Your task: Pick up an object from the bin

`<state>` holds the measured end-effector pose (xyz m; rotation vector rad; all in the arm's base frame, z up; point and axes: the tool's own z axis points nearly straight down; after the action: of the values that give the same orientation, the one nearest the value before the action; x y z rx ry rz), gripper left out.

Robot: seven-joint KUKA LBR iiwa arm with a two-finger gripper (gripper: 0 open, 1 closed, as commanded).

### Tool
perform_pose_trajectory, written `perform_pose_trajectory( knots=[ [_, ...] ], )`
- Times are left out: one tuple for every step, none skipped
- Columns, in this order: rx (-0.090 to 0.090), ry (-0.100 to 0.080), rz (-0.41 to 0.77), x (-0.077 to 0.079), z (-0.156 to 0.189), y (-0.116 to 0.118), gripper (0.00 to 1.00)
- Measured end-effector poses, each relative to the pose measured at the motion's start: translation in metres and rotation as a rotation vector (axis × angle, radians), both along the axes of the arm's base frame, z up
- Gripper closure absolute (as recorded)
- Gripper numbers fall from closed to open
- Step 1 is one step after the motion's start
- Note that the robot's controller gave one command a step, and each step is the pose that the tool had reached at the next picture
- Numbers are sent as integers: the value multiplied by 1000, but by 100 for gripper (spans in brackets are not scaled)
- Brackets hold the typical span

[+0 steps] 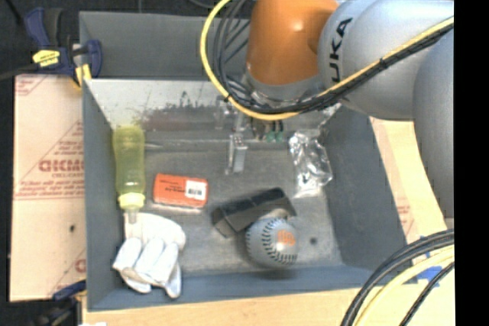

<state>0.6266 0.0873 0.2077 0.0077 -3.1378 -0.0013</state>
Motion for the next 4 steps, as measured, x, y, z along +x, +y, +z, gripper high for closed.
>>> perform_pose_trajectory(
  knots=[
    [1, -8, -1, 1, 5, 0, 0],
    [0, -15, 28, -18, -30, 4, 0],
    [0, -11, 64, -31, -78, 14, 0],
    [-1, -12, 177, -36, -112, 33, 0]
  ],
)
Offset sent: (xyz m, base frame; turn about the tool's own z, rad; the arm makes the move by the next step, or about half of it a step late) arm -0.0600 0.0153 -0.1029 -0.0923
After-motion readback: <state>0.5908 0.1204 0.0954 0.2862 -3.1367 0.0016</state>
